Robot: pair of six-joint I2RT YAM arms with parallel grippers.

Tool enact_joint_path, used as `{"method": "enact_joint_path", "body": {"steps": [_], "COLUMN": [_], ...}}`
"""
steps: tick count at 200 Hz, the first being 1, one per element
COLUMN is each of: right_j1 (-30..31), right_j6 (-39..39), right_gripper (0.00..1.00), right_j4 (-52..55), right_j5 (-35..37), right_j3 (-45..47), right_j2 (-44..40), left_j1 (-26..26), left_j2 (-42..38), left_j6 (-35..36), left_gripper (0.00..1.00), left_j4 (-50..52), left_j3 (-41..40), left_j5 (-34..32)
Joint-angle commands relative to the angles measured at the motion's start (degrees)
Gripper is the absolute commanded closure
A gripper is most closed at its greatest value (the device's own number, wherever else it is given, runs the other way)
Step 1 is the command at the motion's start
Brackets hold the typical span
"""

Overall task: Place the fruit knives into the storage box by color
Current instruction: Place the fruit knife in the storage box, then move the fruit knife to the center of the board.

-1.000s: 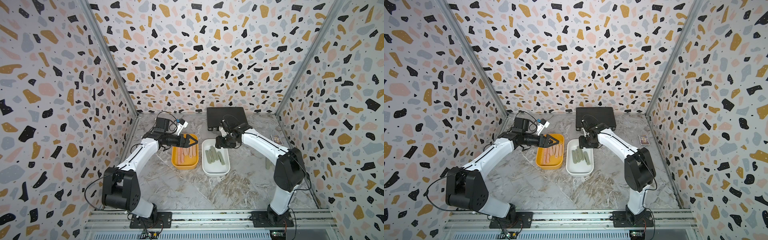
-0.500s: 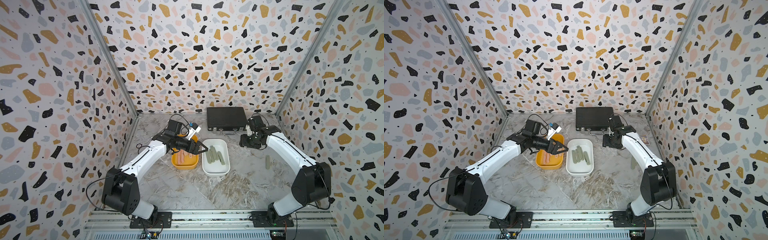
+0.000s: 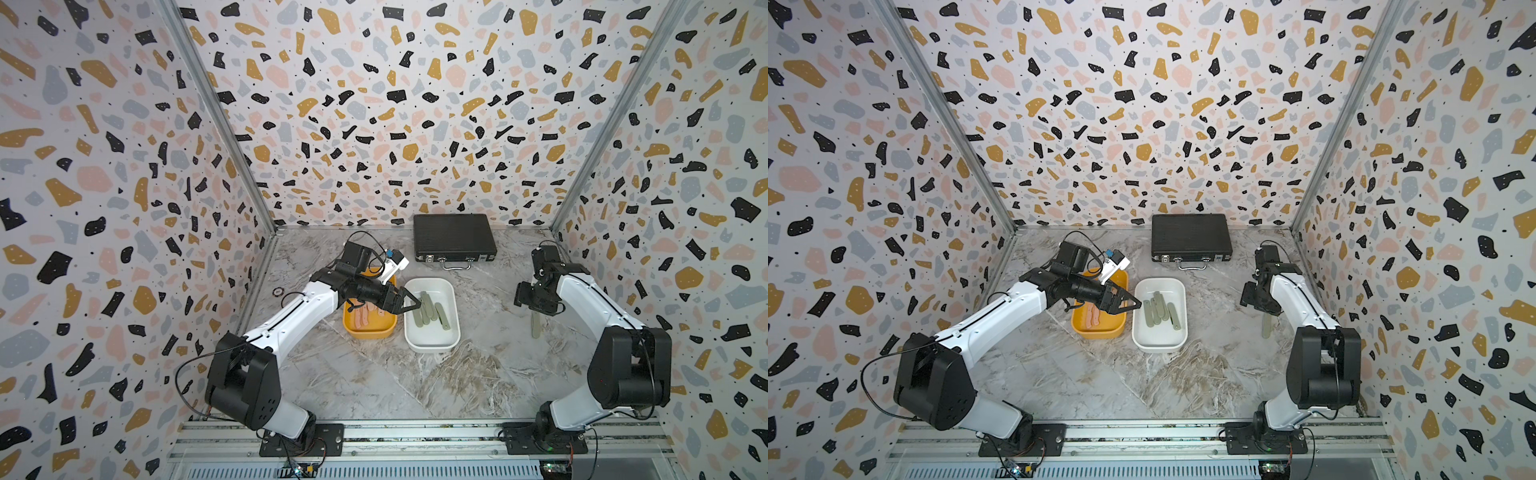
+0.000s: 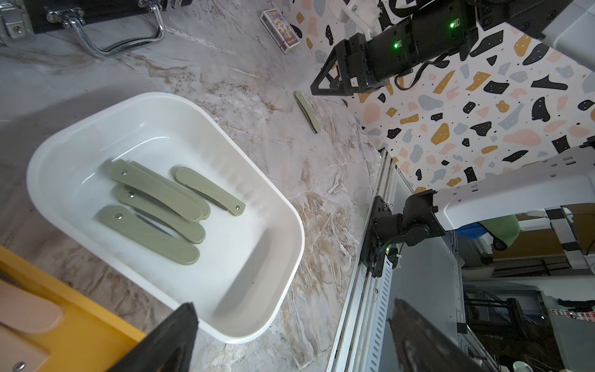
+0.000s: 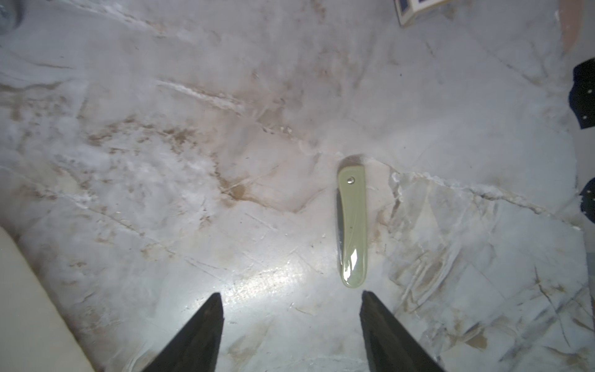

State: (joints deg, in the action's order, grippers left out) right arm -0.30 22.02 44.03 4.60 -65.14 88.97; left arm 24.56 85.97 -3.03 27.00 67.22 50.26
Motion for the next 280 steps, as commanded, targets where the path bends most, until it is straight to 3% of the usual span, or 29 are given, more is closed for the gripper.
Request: {"method": "enact_joint_path", "body": {"steps": [1, 90, 213, 233, 280], "right_j1": [-1.54, -6.09, -6.56, -6.56, -6.40], "right_j6": [0.87, 2.03, 2.45, 2.41, 2.07], "right_gripper": [0.31, 0.32, 0.37, 0.43, 0.69], "right_j4": [-2.02, -6.74, -8.84, -8.94, -9.75], "right_j5": [1.29, -1.32, -3.50, -4.32, -6.37], "right_j3": [1.82, 5.37, 6.80, 6.83, 7.71], "right_j2": [0.95, 6.61, 10.11, 10.14, 9.94], "left_j1": [0.14, 0.08, -0.61, -0.78, -0.82], "left_j2": [0.09, -0.01, -0.27, -0.24, -0.18], "left_j6": [1.29, 1.49, 1.58, 1.61, 1.56], "left_gripper": [0.06, 0.06, 0.07, 0.06, 0.06], "left_j4": [0.11, 0.24, 0.68, 0.61, 0.61], "left_j3": [0.32, 0.37, 0.54, 0.46, 0.44], "left_j5": [0.19, -0.22, -0.27, -0.25, -0.51]}}
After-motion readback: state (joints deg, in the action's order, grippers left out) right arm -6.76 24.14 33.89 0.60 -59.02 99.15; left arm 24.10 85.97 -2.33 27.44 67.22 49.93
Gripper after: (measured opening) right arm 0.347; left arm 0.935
